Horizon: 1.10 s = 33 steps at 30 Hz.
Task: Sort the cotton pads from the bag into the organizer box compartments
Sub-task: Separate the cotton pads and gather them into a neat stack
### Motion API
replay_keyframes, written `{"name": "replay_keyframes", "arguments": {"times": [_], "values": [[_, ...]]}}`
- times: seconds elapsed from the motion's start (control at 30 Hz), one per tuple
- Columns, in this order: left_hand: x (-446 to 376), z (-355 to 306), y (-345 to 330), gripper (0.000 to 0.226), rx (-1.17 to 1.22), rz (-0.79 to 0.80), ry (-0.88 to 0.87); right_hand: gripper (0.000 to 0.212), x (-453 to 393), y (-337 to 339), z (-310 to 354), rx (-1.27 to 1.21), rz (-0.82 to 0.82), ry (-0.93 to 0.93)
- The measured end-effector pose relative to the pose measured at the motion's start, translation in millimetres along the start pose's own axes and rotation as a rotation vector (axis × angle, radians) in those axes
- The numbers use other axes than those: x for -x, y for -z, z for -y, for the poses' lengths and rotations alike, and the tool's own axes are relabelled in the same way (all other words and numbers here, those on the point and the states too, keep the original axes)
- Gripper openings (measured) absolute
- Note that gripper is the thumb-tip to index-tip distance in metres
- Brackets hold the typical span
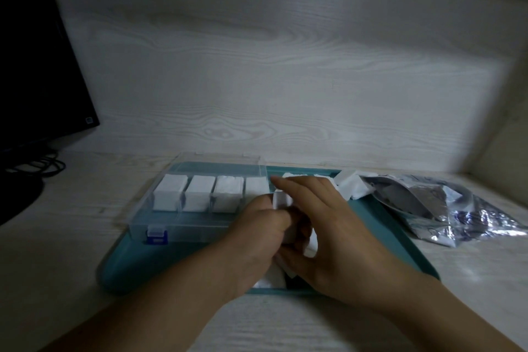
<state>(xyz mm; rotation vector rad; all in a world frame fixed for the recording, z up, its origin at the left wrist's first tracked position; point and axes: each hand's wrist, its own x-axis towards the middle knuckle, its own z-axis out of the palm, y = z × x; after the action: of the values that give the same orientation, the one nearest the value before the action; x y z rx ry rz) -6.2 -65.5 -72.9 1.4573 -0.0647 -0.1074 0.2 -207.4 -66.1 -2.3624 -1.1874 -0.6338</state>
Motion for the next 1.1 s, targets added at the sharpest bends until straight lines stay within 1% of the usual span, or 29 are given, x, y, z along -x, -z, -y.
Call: {"name": "replay_keyframes", "arguments": {"times": [0.03,0.07,0.13,0.17,0.23,0.3,0.37,0.5,0.57,0.67,0.7,0.77,0.87,0.9,0.97,1.1], "values": [[1.4,-1.1,0.2,0.016,0.047,0.02,-0.007,0.086,-1.4,-0.7,-1.0,-0.039,0.01,-0.014],[1.8,-1.6,1.3,0.019,0.087,0.05,-0.018,0.085,-4.4,0.6,-1.7,-0.115,0.011,-0.054],[3.0,-4.0,3.7,0.033,0.138,0.104,-0.027,0.073,-9.8,8.0,-1.4,-0.361,-0.032,-0.192],[3.3,-5.0,5.7,0.035,0.156,0.132,-0.03,0.064,-8.7,13.2,0.3,-0.395,-0.054,-0.158],[3.5,-6.2,8.4,0.029,0.164,0.195,-0.031,0.064,-1.7,20.3,4.4,-0.389,-0.086,-0.117],[3.6,-6.1,8.0,0.024,0.164,0.237,-0.038,0.061,4.6,23.5,4.7,-0.37,-0.054,-0.122],[3.9,-5.1,6.7,0.024,0.151,0.237,-0.04,0.057,1.9,17.7,3.0,-0.328,-0.021,-0.112],[2.9,-4.1,6.9,0.023,0.133,0.223,-0.042,0.064,1.5,15.9,0.4,-0.328,-0.041,-0.119],[2.6,-4.3,7.7,0.021,0.139,0.225,-0.033,0.062,1.4,16.7,1.3,-0.307,-0.021,-0.118],[4.2,-6.9,7.1,0.017,0.229,0.256,0.027,0.058,1.1,18.0,-0.4,-0.361,-0.082,-0.189],[5.3,-8.9,6.8,0.02,0.285,0.275,0.055,0.053,0.6,18.9,-0.6,-0.407,-0.116,-0.236],[6.2,-12.3,6.8,0.038,0.379,0.316,0.073,0.041,-2.0,19.6,-0.4,-0.484,-0.175,-0.332],[6.3,-14.8,7.6,0.066,0.402,0.344,0.074,0.022,-7.6,18.0,1.4,-0.676,-0.198,-0.468],[6.1,-14.8,7.3,0.072,0.398,0.345,0.074,0.02,-8.8,17.3,1.6,-0.72,-0.195,-0.5],[5.3,-14.0,7.2,0.076,0.413,0.333,0.088,0.022,-9.6,16.0,0.4,-0.761,-0.194,-0.548],[3.3,-11.9,6.7,0.071,0.442,0.304,0.128,0.022,-10.0,14.3,-2.4,-0.752,-0.196,-0.565]]}}
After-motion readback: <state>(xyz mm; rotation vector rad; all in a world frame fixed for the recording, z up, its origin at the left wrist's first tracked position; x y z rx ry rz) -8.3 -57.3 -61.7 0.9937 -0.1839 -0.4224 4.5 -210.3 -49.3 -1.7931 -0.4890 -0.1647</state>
